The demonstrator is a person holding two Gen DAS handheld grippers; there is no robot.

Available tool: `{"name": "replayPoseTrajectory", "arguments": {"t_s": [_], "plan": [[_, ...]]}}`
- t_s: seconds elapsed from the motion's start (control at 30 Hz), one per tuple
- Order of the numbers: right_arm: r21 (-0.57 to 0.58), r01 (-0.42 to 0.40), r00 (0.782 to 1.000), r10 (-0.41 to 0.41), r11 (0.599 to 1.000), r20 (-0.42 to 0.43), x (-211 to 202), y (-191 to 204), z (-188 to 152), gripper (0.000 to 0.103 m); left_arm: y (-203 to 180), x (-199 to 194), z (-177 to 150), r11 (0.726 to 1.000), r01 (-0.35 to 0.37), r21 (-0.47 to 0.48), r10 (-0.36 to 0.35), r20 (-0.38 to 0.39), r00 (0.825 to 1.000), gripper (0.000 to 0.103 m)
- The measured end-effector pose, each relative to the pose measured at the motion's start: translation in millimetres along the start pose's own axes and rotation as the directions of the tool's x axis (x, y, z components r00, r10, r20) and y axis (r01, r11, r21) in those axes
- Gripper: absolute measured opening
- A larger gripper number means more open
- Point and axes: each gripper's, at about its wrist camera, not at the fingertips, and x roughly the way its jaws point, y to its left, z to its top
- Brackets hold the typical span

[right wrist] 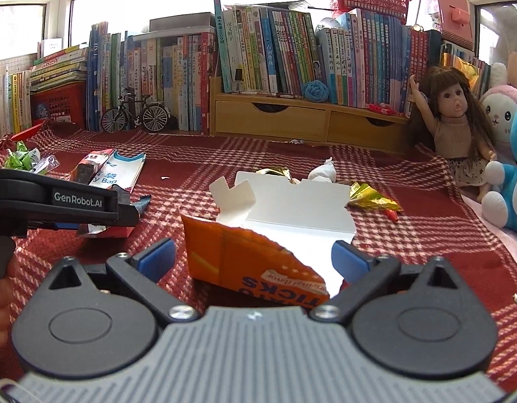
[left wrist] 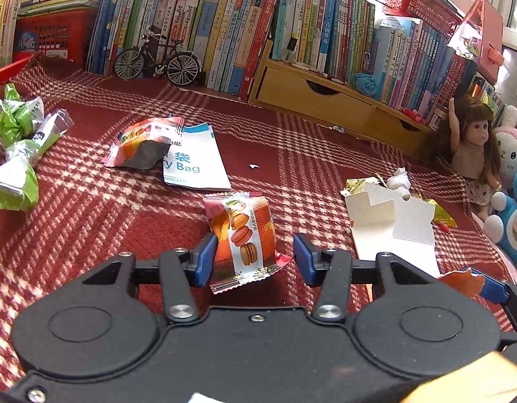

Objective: Organize books
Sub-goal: 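Grasp the orange potato sticks box with the right tool while the left tool holds the macaron packet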

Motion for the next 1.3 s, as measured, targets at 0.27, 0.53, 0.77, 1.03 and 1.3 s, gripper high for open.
{"name": "replayPoseTrajectory", "arguments": {"t_s": [0.27,0.53,0.77,1.03,1.3], "plan": [[-0.018,-0.009,0.999,0.01,1.0,0.043,-15.5,0.6,0.0,0.075,1.0,-28.6,-3.7,0.993,0.018,0.118,-0.026,0.062,0.998,0.047],[-0.05,-0.025,0.996,0.03,0.998,0.089,-48.3,-5.1,8.5,0.073,8.2,-58.1,-5.5,0.986,0.045,0.16,-0.059,0.08,0.995,0.047],[-0.011,-0.086,0.993,0.087,0.996,0.085,-76.4,-10.5,14.7,0.026,10.9,-82.9,-13.3,0.978,0.037,0.207,-0.055,0.082,0.995,0.047],[-0.035,-0.145,0.986,0.147,0.989,0.082,-97.2,-0.1,11.5,0.009,21.0,-102.7,-22.5,0.973,0.007,0.232,-0.027,0.084,0.996,0.047],[-0.039,-0.146,0.987,0.148,0.989,0.065,-103.9,4.3,10.0,0.011,30.1,-114.1,-28.5,0.97,-0.01,0.242,-0.011,0.085,0.996,0.047]]}}
